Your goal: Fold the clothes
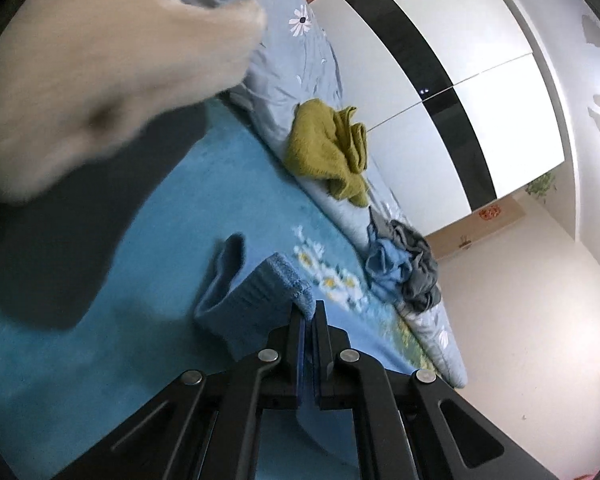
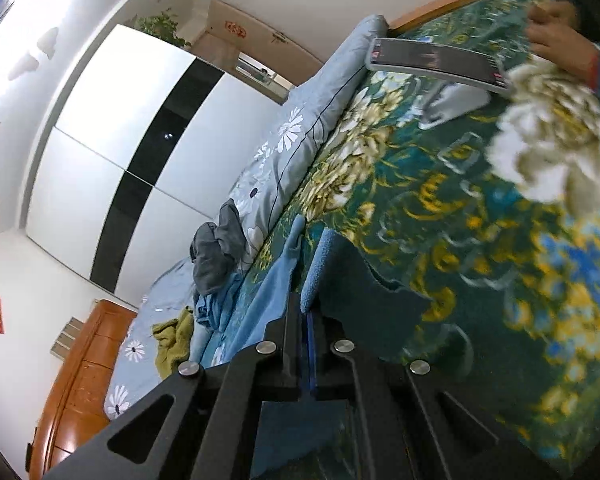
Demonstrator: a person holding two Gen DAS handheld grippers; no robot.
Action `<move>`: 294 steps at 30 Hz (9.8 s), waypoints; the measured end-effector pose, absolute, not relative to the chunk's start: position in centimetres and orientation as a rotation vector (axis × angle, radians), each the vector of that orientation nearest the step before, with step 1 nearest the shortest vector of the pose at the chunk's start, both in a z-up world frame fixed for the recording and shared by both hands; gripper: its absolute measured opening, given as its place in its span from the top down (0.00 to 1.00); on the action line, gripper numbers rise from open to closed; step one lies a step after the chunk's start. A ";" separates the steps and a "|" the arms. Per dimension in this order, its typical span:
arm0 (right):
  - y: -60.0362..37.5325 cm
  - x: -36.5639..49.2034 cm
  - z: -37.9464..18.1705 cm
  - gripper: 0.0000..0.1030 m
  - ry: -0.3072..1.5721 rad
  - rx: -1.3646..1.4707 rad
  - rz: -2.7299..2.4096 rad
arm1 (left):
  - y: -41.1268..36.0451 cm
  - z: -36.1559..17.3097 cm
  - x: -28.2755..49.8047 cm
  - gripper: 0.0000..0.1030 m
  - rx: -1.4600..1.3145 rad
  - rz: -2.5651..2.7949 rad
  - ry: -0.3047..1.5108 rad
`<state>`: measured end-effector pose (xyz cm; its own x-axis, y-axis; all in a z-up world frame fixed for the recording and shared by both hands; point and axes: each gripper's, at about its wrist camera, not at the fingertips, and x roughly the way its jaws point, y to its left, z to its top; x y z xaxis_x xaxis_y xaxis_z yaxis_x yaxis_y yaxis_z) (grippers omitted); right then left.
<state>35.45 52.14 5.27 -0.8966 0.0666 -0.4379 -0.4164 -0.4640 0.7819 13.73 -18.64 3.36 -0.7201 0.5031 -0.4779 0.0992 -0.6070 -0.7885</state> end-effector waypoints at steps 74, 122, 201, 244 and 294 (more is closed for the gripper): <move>53.5 14.9 1.1 0.92 1.426 -0.739 2.411 | -15.1 -0.2 7.7 0.86 -1.033 2.576 -1.189; 36.1 21.2 2.5 0.83 0.388 -1.183 2.694 | -4.8 0.6 16.0 0.43 -1.314 2.502 -0.264; 55.6 32.6 -1.5 0.98 1.254 -0.811 2.396 | -9.6 -0.5 14.4 0.38 -1.440 2.619 -0.398; 44.1 21.7 0.6 0.58 0.579 -1.154 2.605 | -8.6 -1.2 14.4 0.38 -1.457 2.586 -0.375; 23.7 20.7 1.0 0.95 0.541 -1.213 2.994 | -16.9 -4.3 14.3 0.36 -1.429 2.555 -1.002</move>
<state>20.74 23.66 1.03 -0.7181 -0.2437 -0.6519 0.0002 -0.9368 0.3500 14.25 -16.86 -4.28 -0.5725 0.3378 -0.7470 0.2597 -0.7895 -0.5561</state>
